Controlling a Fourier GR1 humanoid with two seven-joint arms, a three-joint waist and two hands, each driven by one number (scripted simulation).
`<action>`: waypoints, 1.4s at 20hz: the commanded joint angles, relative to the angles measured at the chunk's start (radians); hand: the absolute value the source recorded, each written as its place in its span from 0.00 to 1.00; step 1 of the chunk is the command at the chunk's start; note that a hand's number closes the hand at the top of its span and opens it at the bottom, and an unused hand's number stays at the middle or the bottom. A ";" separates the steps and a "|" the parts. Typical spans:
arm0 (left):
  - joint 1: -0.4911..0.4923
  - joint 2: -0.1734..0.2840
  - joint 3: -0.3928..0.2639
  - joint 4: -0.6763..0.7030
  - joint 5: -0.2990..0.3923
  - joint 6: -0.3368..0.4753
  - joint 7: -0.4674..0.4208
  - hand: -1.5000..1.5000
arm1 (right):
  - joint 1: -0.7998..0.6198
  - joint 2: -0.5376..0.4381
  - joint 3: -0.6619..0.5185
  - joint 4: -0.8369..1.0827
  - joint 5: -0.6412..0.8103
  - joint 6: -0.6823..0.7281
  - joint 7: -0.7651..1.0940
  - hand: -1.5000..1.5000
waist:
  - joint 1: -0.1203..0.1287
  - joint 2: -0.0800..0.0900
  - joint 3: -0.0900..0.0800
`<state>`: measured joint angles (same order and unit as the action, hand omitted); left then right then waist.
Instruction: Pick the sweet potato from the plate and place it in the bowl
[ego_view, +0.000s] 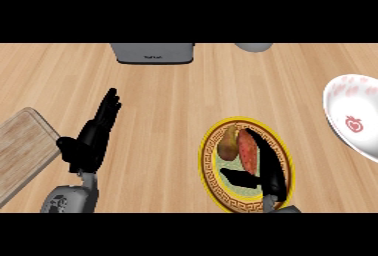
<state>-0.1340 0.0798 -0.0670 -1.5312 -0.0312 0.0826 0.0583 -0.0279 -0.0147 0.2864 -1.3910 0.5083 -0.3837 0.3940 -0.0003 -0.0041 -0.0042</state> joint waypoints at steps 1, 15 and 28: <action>0.031 0.020 0.016 -0.060 0.023 -0.023 0.020 0.50 | -0.071 -0.032 0.013 0.093 0.000 0.082 -0.061 1.00 | 0.010 0.004 0.005; 0.022 -0.042 -0.009 0.023 -0.037 0.005 -0.033 0.50 | -0.052 -0.048 -0.013 -0.057 -0.013 0.069 -0.093 1.00 | -0.002 0.003 0.004; 0.012 -0.011 0.025 -0.012 -0.022 -0.010 0.005 0.50 | -0.110 -0.062 -0.003 -0.379 0.238 -0.099 -0.056 1.00 | -0.011 -0.001 0.003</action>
<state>-0.1322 0.0633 -0.0529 -1.5492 -0.0567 0.0771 0.0854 -0.1627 -0.0642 0.2385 -1.6298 0.6162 -0.4485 0.2723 -0.0060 -0.0036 -0.0007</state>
